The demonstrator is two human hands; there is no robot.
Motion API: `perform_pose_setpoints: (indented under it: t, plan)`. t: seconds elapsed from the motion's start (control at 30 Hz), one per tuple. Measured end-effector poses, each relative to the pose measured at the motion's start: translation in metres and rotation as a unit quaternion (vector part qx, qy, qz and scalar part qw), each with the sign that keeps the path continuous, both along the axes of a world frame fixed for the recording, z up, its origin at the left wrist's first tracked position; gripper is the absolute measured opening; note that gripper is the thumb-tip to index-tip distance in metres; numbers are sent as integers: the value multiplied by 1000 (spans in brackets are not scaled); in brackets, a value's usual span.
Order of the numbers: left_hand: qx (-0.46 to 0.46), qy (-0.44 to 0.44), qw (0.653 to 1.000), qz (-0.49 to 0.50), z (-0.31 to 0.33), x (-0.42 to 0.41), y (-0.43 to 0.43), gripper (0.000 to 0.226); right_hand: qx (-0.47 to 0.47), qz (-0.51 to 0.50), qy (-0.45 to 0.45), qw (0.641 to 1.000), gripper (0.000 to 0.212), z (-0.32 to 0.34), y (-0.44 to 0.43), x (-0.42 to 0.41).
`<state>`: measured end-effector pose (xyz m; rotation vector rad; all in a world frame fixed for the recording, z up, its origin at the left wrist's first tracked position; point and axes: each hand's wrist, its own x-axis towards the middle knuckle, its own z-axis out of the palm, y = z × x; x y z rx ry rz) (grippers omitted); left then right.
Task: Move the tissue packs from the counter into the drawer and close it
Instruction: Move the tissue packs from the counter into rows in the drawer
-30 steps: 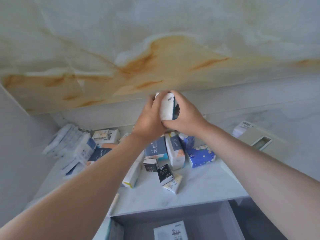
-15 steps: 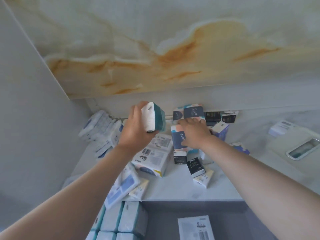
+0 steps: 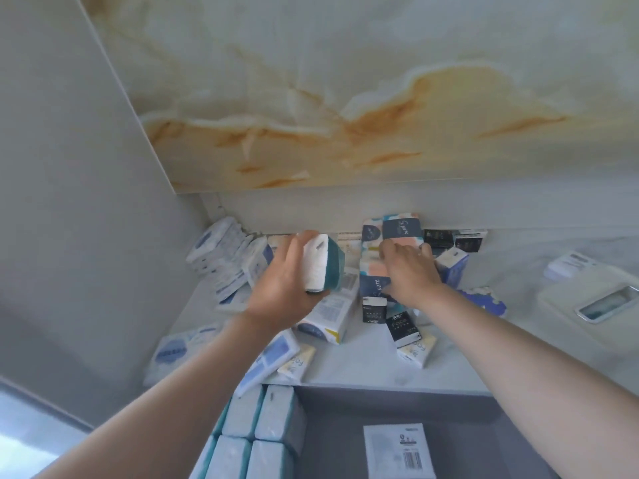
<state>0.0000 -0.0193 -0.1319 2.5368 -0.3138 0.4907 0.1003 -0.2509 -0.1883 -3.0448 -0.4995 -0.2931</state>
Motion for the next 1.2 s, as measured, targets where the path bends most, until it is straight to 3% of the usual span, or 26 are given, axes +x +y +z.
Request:
perform_pose_setpoints:
  t: [0.17,0.3,0.4,0.6,0.77,0.87,0.93,1.03,1.2]
  plan:
    - [1,12,1000,-2,4,-9,3,89,18,0,-84,996,83,26,6,-14]
    - [-53,37,998,1,25,-26,9,86,124,-20,-88,988,68,69,14,-40]
    - [-109,84,990,18,34,-50,23,89,204,-32,17,978,64,81,25,-74]
    - [-143,213,966,9,19,-117,75,83,92,-6,170,981,71,83,51,-143]
    - [-126,328,936,-18,-16,-162,109,85,9,37,296,954,65,57,84,-190]
    - [-99,408,906,-43,-32,-174,117,86,-10,38,375,926,77,28,96,-207]
    - [-93,455,884,-58,-39,-175,120,86,-15,25,430,902,68,6,101,-217]
    - [-84,490,865,-65,-46,-171,123,87,-49,0,457,888,57,-25,106,-226]
    - [-47,493,867,-55,-54,-171,121,88,4,-87,428,900,79,-81,110,-234]
